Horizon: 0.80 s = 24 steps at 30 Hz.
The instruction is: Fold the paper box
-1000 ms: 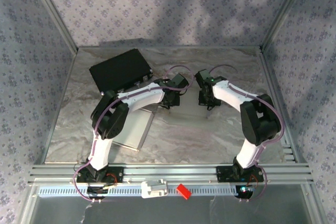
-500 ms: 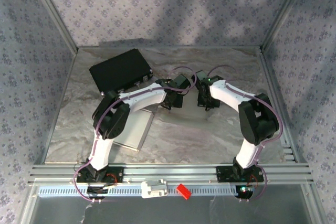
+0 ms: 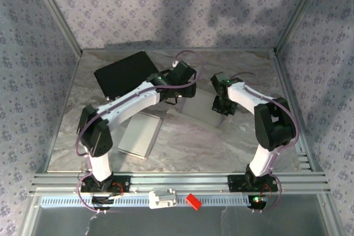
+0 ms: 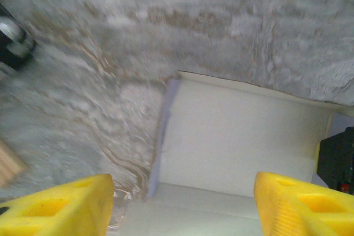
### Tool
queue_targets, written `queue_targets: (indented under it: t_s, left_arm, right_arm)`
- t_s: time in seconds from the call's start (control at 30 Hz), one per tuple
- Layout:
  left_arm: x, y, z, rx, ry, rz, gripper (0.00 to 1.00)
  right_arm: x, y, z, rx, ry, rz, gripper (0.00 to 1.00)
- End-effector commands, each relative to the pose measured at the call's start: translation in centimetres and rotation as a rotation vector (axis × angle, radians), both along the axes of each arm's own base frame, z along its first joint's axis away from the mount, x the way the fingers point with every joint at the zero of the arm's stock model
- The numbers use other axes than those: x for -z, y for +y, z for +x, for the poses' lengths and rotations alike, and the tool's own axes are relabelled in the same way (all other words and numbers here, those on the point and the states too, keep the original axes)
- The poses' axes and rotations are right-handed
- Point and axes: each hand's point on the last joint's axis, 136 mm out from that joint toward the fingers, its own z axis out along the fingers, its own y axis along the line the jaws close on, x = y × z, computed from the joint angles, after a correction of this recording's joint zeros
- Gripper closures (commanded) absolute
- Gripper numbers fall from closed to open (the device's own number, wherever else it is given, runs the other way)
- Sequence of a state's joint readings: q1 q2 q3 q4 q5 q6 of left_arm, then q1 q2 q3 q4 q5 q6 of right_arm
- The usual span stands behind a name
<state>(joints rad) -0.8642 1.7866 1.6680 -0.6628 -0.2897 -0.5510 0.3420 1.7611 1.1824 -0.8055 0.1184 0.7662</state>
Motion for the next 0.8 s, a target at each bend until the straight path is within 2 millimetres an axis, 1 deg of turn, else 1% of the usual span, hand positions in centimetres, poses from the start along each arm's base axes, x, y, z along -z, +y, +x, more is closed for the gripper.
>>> queue_targets:
  t_s: [0.0,0.07,0.1,0.17,0.23,0.3,0.33,0.37,0.4,0.43,0.5,0.6,0.63,0.7,0.77]
  left_arm:
    - [-7.0,4.0,1.5,-0.106,-0.255,0.034,0.01]
    - [-8.2,6.4,2.0,-0.211,-0.308,0.038,0.0]
    - [-8.6,7.0,2.2,-0.22,-0.316,0.019,0.0]
    - [-8.7,7.9,2.2,-0.232,-0.309,0.002,0.0]
    - [-7.4,7.8,1.6,-0.179,-0.223,-0.02,0.08]
    - [-5.6,7.1,0.5,-0.109,-0.148,-0.024,0.16]
    - [-4.5,7.0,-0.3,-0.083,-0.105,-0.026,0.21]
    - [-3.4,6.8,-1.1,-0.055,-0.067,-0.026,0.25]
    - [-2.4,6.7,-1.9,-0.034,-0.029,-0.033,0.27]
    - [-0.8,6.9,-2.7,-0.032,0.018,-0.034,0.29]
    - [1.6,7.5,-4.2,-0.034,0.094,-0.04,0.34]
    - [4.3,8.1,-5.9,-0.042,0.178,-0.077,0.37]
    - [4.9,8.2,-6.3,-0.042,0.195,-0.086,0.37]
    - [5.5,8.4,-6.7,-0.039,0.211,-0.092,0.37]
    - [5.8,8.4,-6.9,-0.034,0.216,-0.089,0.37]
  right_arm:
    - [1.1,-0.9,-2.6,0.204,0.1,0.104,1.0]
    - [1.4,-0.7,-3.0,0.287,0.111,0.166,1.0]
    - [1.5,-0.5,-3.2,0.349,0.12,0.206,1.0]
    - [1.6,-0.1,-3.6,0.462,0.14,0.258,1.0]
    - [1.8,0.5,-4.2,0.583,0.176,0.3,1.0]
    - [1.7,1.4,-4.0,0.676,0.193,0.361,1.0]
    - [1.6,1.9,-4.0,0.713,0.201,0.378,1.0]
    - [1.4,2.1,-3.9,0.747,0.208,0.382,1.0]
    - [1.0,2.3,-3.9,0.779,0.212,0.38,1.0]
    - [0.8,2.4,-3.7,0.809,0.213,0.377,1.0]
    - [0.8,2.4,-3.7,0.856,0.223,0.365,1.0]
    - [1.6,2.6,-4.1,0.903,0.263,0.348,1.0]
    - [1.8,2.6,-4.3,0.919,0.284,0.341,1.0]
    - [2.4,3.0,-4.4,0.941,0.311,0.346,1.0]
    - [2.5,3.2,-4.5,0.961,0.324,0.343,1.0]
